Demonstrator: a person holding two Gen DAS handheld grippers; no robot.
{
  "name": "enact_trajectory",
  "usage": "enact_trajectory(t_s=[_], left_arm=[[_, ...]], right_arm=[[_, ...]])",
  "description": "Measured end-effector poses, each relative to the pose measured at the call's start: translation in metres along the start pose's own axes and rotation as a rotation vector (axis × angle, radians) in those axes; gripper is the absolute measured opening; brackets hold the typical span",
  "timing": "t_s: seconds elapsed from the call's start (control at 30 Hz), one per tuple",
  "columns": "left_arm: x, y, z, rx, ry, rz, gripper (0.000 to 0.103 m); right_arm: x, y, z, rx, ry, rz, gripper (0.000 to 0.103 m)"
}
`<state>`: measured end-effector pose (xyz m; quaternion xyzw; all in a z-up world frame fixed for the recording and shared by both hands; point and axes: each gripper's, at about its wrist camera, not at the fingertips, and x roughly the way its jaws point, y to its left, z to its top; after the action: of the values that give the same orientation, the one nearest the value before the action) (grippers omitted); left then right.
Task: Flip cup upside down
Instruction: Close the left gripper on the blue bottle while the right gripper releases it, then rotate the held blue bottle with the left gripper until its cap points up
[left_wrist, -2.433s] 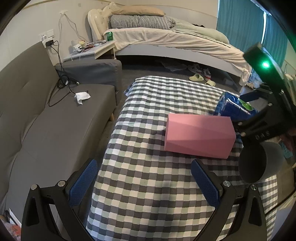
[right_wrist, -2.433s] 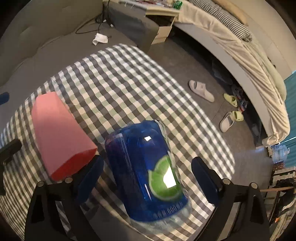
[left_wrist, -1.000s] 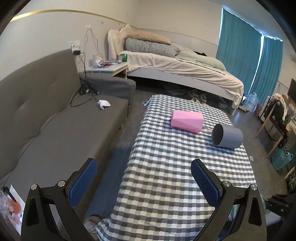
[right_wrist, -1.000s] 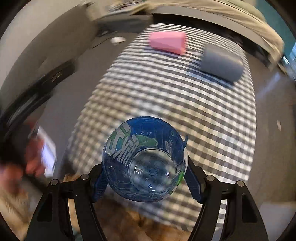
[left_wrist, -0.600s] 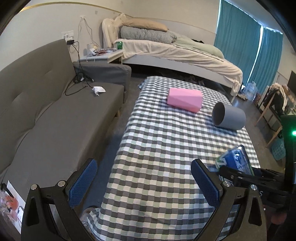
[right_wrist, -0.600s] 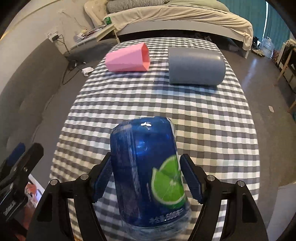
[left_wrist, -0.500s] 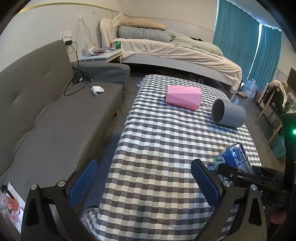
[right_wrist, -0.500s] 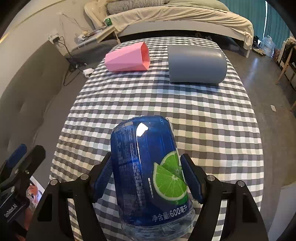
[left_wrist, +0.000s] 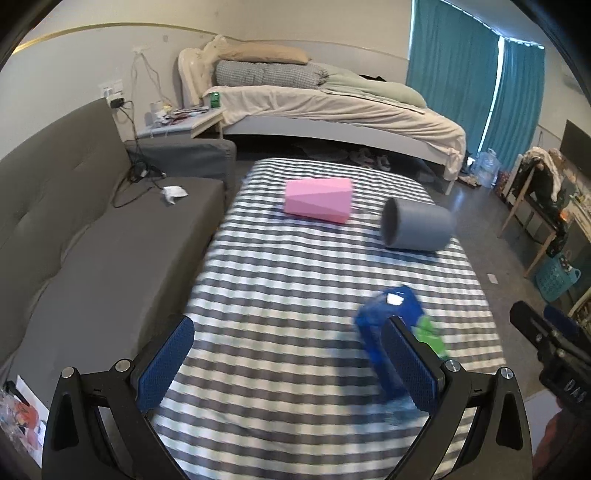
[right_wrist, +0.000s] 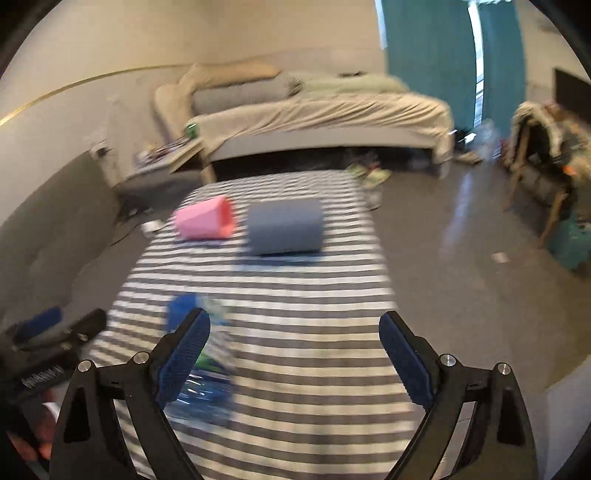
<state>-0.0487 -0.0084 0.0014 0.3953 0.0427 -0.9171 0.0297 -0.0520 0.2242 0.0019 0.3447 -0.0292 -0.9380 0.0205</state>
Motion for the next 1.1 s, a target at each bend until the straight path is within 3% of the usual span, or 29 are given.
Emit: enact_trajectory(t_s=[0.2, 0.4, 0.7, 0.9, 1.1], left_arm=[[-0.003, -0.048, -0.012, 0.039, 0.052, -0.103, 0.103], [0.013, -0.088, -0.027, 0.119, 0.113, -0.115, 0.103], [0.047, -0.088, -0.048, 0.094, 0.224, -0.154, 0.102], [0.043, -0.078, -0.041, 0.093, 0.203, -0.217, 0.082], [0.030, -0.070, -0.029, 0.115, 0.161, -0.228, 0.082]], right_arm=[[-0.018, -0.043, -0.030, 0.092, -0.019, -0.088, 0.093], [-0.025, -0.066, -0.038, 0.151, -0.003, -0.102, 0.093], [-0.015, -0.048, -0.037, 0.091, 0.013, -0.089, 0.093], [-0.008, -0.040, -0.037, 0.077, 0.030, -0.089, 0.093], [-0.006, -0.029, -0.036, 0.050, 0.034, -0.091, 0.093]])
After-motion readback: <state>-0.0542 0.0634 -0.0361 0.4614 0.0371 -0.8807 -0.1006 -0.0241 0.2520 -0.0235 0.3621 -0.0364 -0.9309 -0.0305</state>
